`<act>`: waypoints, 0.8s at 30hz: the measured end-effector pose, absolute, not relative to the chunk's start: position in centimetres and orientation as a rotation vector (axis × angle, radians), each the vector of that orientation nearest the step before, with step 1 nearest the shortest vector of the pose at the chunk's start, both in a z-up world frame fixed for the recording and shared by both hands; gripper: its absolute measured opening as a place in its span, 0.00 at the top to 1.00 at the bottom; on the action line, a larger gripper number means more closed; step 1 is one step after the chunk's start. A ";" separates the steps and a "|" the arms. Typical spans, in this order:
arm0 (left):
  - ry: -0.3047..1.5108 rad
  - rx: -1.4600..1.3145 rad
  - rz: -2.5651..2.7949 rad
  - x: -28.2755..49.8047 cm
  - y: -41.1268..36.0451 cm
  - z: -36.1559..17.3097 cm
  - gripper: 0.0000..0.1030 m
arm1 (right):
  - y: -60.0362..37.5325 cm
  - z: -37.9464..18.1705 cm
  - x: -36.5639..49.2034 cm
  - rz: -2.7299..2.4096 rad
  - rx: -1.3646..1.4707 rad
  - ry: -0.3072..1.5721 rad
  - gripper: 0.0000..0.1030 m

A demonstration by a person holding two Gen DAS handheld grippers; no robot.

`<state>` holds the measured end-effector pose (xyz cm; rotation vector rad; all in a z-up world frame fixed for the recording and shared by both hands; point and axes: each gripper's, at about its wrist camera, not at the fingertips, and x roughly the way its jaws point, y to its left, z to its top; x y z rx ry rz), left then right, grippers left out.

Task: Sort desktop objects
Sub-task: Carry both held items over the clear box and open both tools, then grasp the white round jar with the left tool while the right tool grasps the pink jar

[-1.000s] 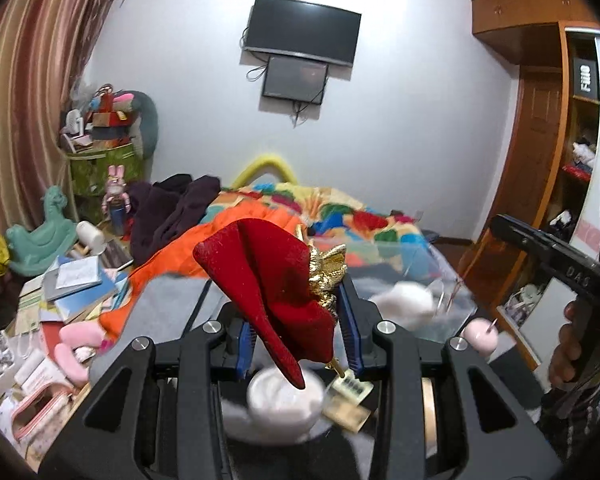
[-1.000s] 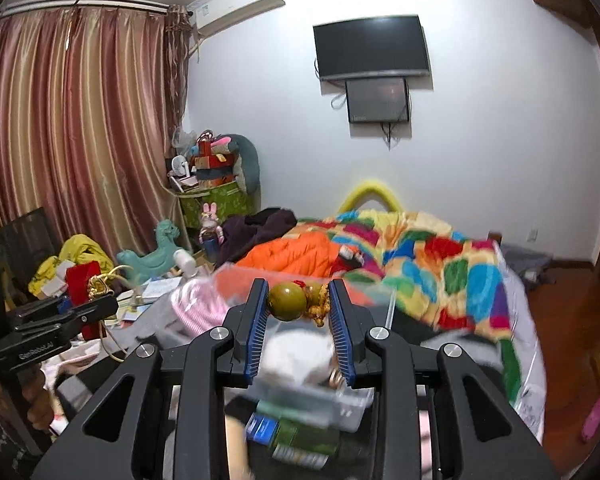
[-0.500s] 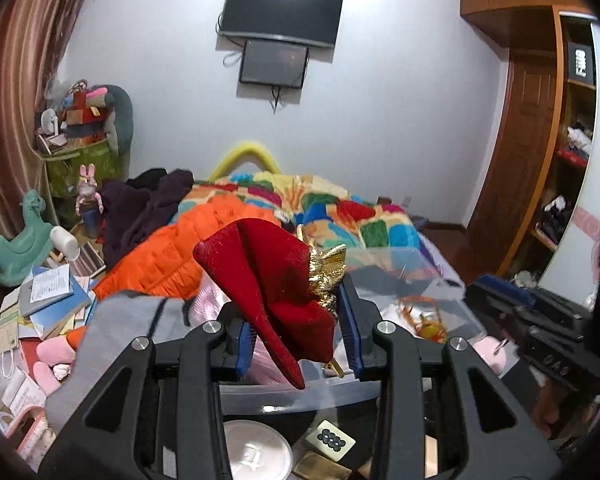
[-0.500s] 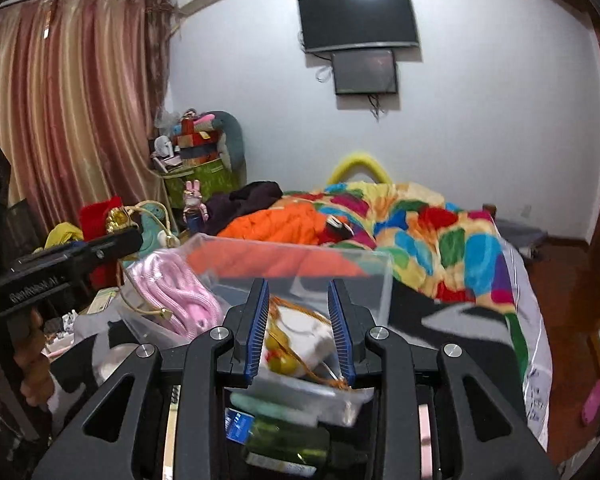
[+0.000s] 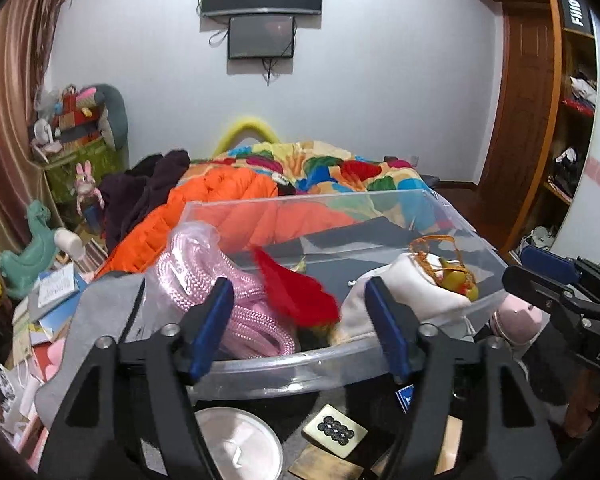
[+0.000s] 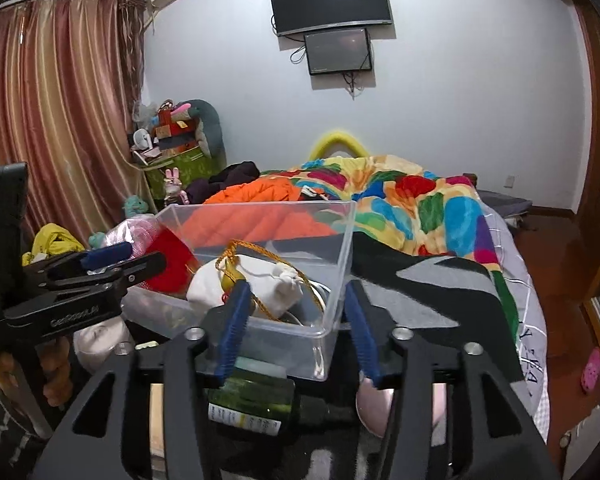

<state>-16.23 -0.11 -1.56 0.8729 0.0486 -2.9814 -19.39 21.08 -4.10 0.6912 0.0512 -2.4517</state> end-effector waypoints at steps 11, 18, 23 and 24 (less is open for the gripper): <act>0.086 0.784 -2.991 -13.6 -0.5 0.5 0.13 | 21.5 -3.2 -17.1 -2.503 0.624 0.074 0.20; 0.129 0.773 -2.957 -11.6 -1.5 0.5 0.11 | 22.3 -3.3 -16.8 -2.532 0.646 0.067 0.19; 0.212 0.798 -2.915 -10.1 -3.3 -0.5 0.10 | 23.4 -3.4 -16.8 -2.569 0.657 0.049 0.18; 0.229 0.810 -2.910 -9.9 -3.4 -0.7 0.10 | 23.7 -3.5 -16.9 -2.580 0.660 0.051 0.18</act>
